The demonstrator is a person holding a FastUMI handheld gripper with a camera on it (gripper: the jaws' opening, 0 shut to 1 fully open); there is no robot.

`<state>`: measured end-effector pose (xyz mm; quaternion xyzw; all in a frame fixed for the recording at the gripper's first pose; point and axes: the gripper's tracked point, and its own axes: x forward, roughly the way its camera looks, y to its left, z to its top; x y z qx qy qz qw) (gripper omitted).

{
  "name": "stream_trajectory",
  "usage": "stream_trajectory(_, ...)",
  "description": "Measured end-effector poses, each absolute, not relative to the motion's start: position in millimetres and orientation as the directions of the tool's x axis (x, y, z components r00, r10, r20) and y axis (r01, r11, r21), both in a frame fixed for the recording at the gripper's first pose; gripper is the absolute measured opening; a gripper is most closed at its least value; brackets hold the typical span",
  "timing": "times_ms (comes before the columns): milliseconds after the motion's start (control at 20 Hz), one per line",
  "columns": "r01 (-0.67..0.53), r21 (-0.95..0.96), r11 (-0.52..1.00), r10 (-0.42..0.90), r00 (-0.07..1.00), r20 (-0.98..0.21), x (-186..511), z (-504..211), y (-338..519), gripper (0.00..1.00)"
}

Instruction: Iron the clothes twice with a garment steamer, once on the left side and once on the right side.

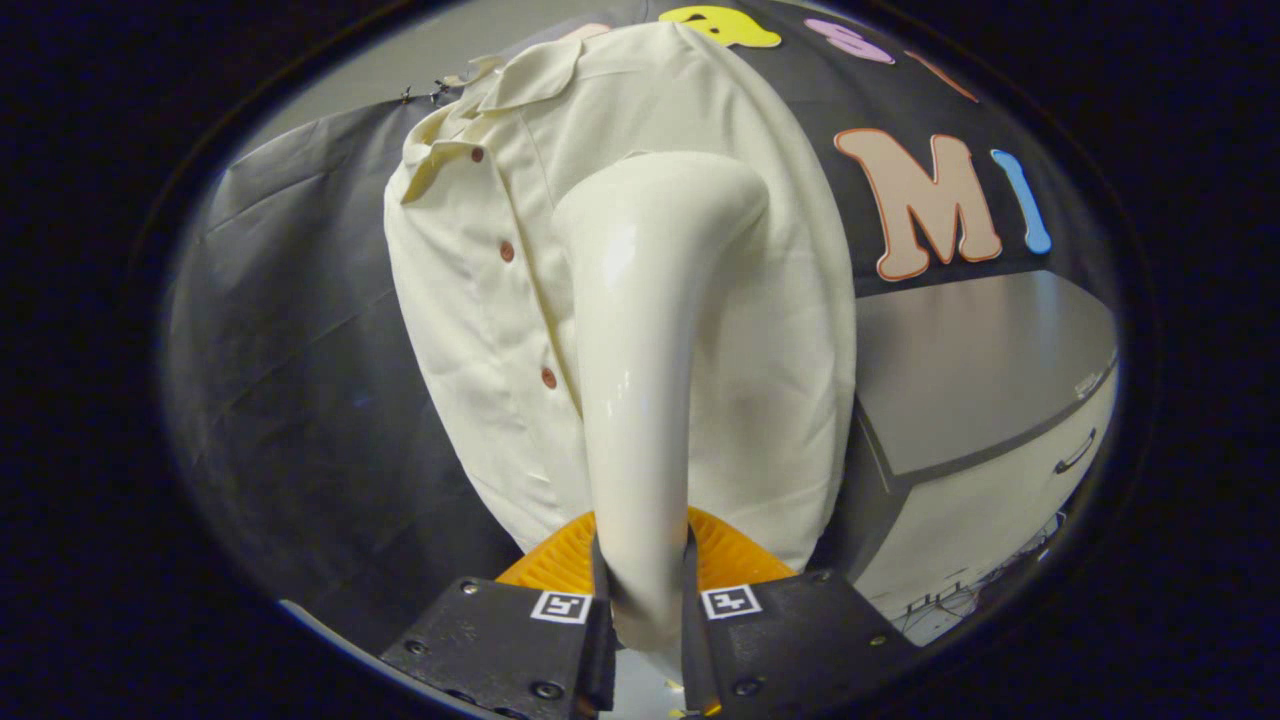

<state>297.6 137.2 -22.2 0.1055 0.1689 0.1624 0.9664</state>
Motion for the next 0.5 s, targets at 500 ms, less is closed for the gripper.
stream_trajectory(500,-0.182,0.243,0.953,0.274,0.861,-0.429,269,-90,125,0.26)
